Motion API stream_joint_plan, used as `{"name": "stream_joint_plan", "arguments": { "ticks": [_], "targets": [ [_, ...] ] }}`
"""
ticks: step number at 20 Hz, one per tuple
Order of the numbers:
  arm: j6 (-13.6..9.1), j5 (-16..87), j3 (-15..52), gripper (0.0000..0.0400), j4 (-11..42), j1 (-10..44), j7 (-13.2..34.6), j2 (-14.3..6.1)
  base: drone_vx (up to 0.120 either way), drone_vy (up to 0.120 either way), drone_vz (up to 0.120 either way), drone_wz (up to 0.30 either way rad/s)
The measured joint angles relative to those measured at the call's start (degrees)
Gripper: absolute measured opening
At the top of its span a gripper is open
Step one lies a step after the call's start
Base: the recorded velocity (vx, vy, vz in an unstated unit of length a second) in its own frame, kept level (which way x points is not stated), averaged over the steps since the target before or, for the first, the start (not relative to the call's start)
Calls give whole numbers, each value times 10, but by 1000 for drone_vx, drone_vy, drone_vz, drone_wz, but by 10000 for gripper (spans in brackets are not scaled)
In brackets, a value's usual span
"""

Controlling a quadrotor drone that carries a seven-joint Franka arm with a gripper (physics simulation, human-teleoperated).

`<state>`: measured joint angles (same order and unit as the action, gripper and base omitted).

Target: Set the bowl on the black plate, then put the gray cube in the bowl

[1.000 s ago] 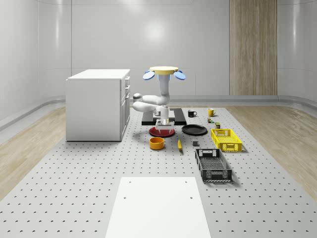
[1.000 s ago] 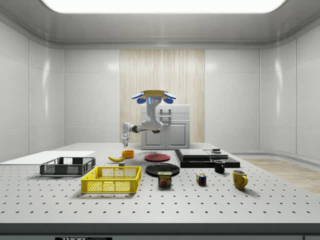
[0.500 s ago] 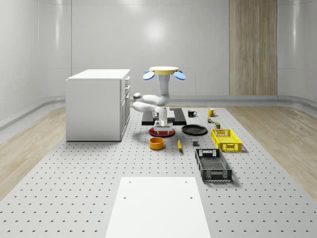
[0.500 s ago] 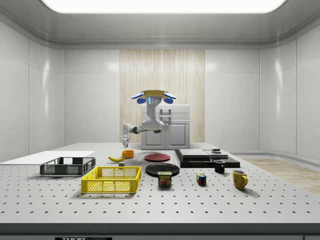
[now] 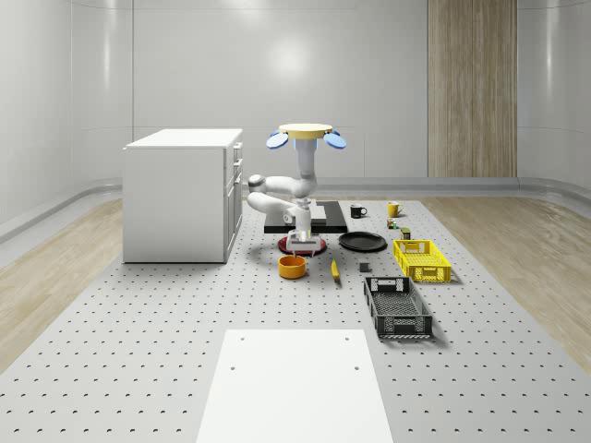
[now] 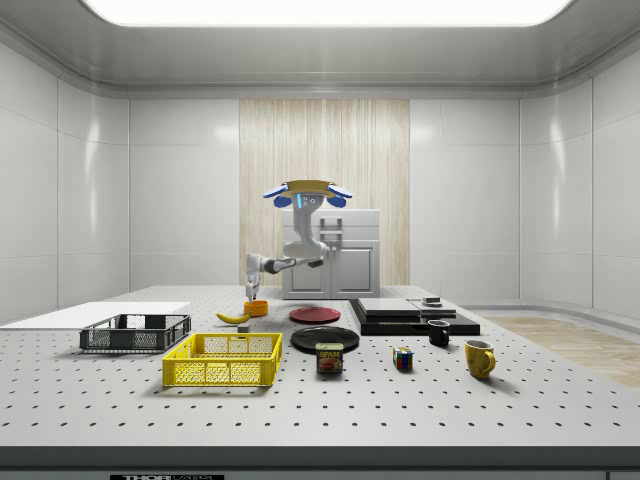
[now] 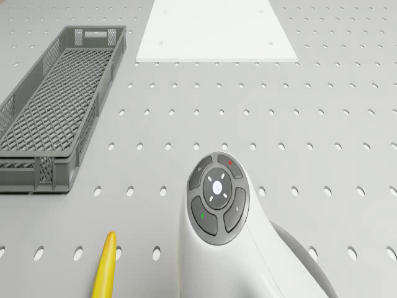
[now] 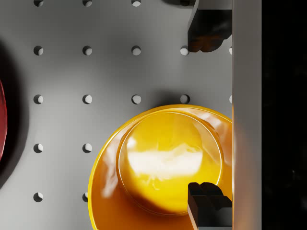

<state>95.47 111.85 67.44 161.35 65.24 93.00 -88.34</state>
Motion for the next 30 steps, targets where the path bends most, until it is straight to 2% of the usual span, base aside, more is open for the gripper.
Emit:
{"name": "stream_joint_plan", "arguments": {
  "ticks": [10,30],
  "targets": [
    [12,37,-39,400,-15,7,-2,6,0,0,0,0],
    [9,75,-73,400,-29,22,8,27,0,0,0,0]
  ]
}}
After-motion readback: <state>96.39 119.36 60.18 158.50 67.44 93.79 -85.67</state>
